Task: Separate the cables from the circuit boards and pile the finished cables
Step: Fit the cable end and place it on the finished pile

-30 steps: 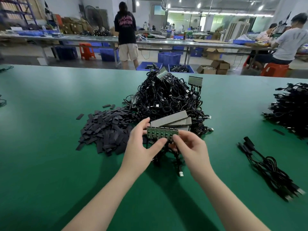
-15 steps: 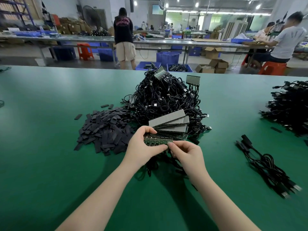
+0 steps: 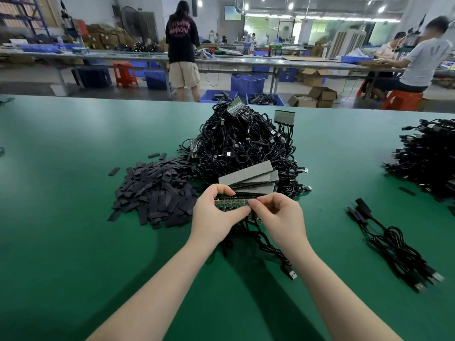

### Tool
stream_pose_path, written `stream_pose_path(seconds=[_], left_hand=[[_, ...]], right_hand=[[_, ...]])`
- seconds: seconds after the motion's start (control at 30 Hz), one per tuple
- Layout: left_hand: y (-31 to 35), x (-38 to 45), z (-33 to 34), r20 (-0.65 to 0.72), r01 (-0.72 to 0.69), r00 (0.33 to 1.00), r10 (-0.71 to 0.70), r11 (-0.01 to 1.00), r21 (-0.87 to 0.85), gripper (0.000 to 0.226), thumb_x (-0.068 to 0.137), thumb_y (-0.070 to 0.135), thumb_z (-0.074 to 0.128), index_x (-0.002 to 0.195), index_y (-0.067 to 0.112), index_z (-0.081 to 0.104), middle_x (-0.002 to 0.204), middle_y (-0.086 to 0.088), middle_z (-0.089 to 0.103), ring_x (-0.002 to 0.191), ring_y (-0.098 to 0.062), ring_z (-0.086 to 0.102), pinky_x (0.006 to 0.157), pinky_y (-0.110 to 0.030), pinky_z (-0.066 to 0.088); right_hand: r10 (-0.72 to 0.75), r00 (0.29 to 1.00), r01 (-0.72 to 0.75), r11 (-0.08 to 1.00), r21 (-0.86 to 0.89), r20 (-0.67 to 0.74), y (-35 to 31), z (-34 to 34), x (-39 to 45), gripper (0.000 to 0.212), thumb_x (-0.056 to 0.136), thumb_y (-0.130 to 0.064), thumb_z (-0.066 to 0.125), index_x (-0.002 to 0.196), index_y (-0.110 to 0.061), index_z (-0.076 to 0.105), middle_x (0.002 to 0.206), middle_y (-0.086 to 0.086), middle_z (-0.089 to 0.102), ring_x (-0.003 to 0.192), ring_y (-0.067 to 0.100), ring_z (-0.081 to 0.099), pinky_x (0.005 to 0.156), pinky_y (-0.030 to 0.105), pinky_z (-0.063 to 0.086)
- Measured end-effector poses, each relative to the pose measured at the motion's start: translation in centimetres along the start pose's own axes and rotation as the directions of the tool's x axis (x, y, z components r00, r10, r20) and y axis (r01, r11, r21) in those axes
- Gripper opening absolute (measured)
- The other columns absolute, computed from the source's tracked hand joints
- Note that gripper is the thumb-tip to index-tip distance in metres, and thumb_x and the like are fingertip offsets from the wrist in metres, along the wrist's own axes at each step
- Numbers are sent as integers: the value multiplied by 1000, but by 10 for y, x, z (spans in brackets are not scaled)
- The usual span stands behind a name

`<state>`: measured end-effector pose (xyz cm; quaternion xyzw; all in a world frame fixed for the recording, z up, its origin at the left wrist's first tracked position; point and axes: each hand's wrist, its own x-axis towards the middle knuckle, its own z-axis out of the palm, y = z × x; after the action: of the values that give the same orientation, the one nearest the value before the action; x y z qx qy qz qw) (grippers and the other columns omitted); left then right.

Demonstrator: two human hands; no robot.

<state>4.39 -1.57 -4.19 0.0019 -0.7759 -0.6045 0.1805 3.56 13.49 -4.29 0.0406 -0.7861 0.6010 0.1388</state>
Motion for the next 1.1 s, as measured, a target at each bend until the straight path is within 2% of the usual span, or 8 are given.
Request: stream_pose_path(seconds=[0.1, 0.3, 0.5, 0.6, 0.73, 0.93, 1.03, 1.1], left_hand=[[0, 1, 0, -13, -9, 1000, 9, 1000, 10, 37, 61, 27, 88, 79, 34, 56, 82, 31, 58, 82, 10, 51, 68, -6, 39], [-1, -1, 3, -28, -21, 999, 23, 997, 71, 34, 58, 36, 82, 79, 36, 55, 76, 17, 61, 65, -3, 54, 63, -33, 50], [2, 4, -10, -10, -10, 1000, 11, 995, 103, 35, 68, 31, 85, 87, 37, 56, 96, 28, 59, 99, 14, 50, 77, -4, 36], [24, 23, -24, 104, 69, 991, -79, 993, 97, 35, 76, 28, 79, 99, 37, 55, 100, 20, 60, 80, 16, 55, 67, -9, 39], [66, 69, -25, 394, 235, 895, -207, 972, -23, 29, 87, 0, 60, 107, 20, 55, 93, -9, 59, 60, -11, 58, 44, -17, 41], [91, 150, 12, 333, 273, 923, -190, 936, -221, 27, 88, 0, 63, 107, 17, 55, 107, -13, 57, 73, -17, 60, 60, -26, 58], [72, 175, 27, 160, 128, 977, -140, 988, 85, 54, 89, 19, 66, 137, 18, 42, 134, -12, 53, 102, -21, 60, 92, -37, 52], [57, 174, 31, 135, 69, 984, -119, 944, 324, 71, 90, 32, 64, 149, 16, 27, 149, -10, 40, 129, -26, 46, 108, -36, 38]], right_hand=[[-16, 1000, 16, 1000, 4, -26, 2, 2, -2, 18, 85, -20, 78, 70, -22, 68, 61, -15, 66, 56, -2, 54, 57, 12, 43], [-49, 996, 49, 999, -10, -72, 8, 8, -7, 19, 87, -18, 77, 70, -19, 68, 70, -11, 69, 60, 0, 57, 60, 14, 45], [14, 993, -2, 994, 105, -118, 13, -1, -9, 15, 90, -22, 73, 76, -23, 69, 68, -13, 68, 63, 1, 59, 62, 15, 48], [130, 975, -73, 954, 291, -181, 21, -18, -12, 10, 94, -23, 68, 85, -17, 65, 74, -6, 71, 63, 13, 70, 56, 21, 53], [247, 950, -180, 932, 314, -190, 37, -35, -18, 14, 96, -27, 65, 91, -14, 61, 82, -1, 74, 58, 19, 70, 53, 26, 52], [324, 926, -252, 914, 320, -196, 59, -35, -27, 15, 94, -25, 66, 90, -11, 61, 71, -6, 71, 57, 20, 70, 51, 24, 49], [349, 917, -268, 897, 351, -192, 63, -35, -29, 16, 94, -25, 67, 90, -10, 61, 71, -5, 70, 58, 22, 70, 49, 20, 50], [372, 911, -288, 884, 368, -180, 63, -38, -29, 16, 94, -24, 67, 90, -9, 61, 72, -4, 70, 59, 24, 71, 50, 21, 51]])
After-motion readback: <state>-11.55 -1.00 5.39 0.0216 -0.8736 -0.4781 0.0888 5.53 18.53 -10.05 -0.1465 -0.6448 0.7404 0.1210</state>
